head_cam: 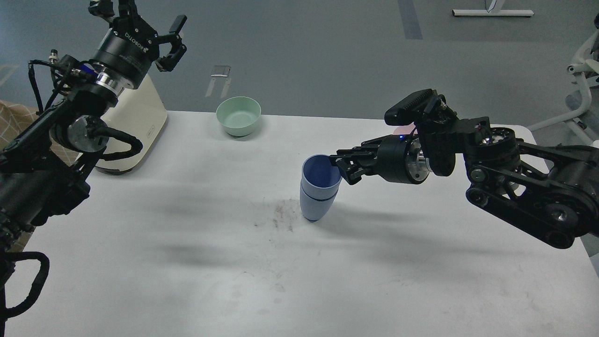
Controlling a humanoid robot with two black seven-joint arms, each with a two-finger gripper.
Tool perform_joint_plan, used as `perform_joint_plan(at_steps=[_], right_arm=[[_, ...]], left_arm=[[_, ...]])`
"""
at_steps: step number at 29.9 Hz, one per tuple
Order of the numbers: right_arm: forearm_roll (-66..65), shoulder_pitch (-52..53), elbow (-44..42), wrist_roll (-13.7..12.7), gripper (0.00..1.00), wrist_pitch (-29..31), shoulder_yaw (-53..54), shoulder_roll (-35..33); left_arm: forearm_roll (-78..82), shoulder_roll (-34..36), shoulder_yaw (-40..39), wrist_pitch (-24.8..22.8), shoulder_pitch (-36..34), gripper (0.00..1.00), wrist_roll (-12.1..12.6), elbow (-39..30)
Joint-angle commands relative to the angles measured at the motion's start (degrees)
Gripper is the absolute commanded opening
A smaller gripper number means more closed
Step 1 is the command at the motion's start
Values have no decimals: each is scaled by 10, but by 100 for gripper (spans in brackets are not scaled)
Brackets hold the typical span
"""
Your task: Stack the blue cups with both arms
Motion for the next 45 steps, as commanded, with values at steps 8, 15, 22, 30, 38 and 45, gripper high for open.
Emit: perform_joint_plan(at_steps=[8,15,22,30,38,45], right_arm=[[3,-3,-2,1,74,0,63,-2],[11,-4,-52,1,100,0,260,13],[14,-23,-108,3,100,0,477,23],[226,-45,-219,3,100,0,594,20],[534,-71,-342,4,100,0,664,21],[676,-110,-387,4,100,0,663,25]], left_arm=[[0,0,-1,0,0,98,-1,0],[0,1,-4,-4,1,98,-3,0],[-1,0,-8,-4,-8,98,-3,0],[-1,-10,-8,-4,-28,98,-3,1],[-35,-15,-42,-30,-26,98,-2,5],[-42,-27,-52,-30,-20,98,-2,24]])
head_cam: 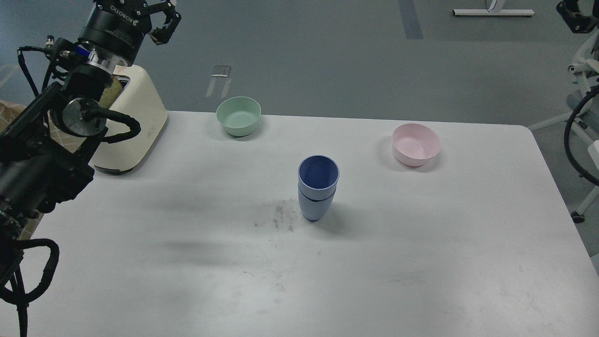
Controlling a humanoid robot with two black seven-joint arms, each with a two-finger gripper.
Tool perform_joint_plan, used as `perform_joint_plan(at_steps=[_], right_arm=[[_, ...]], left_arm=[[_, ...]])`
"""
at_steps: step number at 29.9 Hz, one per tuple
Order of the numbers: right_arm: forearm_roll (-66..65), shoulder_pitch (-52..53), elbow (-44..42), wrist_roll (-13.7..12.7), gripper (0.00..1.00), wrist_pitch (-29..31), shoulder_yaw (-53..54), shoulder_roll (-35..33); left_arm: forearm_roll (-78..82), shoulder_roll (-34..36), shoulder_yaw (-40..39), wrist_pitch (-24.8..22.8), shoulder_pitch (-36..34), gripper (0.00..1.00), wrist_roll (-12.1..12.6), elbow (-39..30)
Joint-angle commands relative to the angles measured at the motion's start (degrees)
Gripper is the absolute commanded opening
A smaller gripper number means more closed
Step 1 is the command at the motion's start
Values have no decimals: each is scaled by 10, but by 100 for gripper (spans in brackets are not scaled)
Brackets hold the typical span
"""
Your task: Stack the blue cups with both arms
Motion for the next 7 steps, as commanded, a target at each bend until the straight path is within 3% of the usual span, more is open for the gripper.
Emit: perform_joint_plan(at_steps=[1,7], right_arm=[[24,-14,-4,1,100,0,0,9],[27,-17,-1,3,100,0,2,24]], left_arm=[[0,-12,0,0,3,98,0,8],[-1,-19,-1,0,10,98,0,8]])
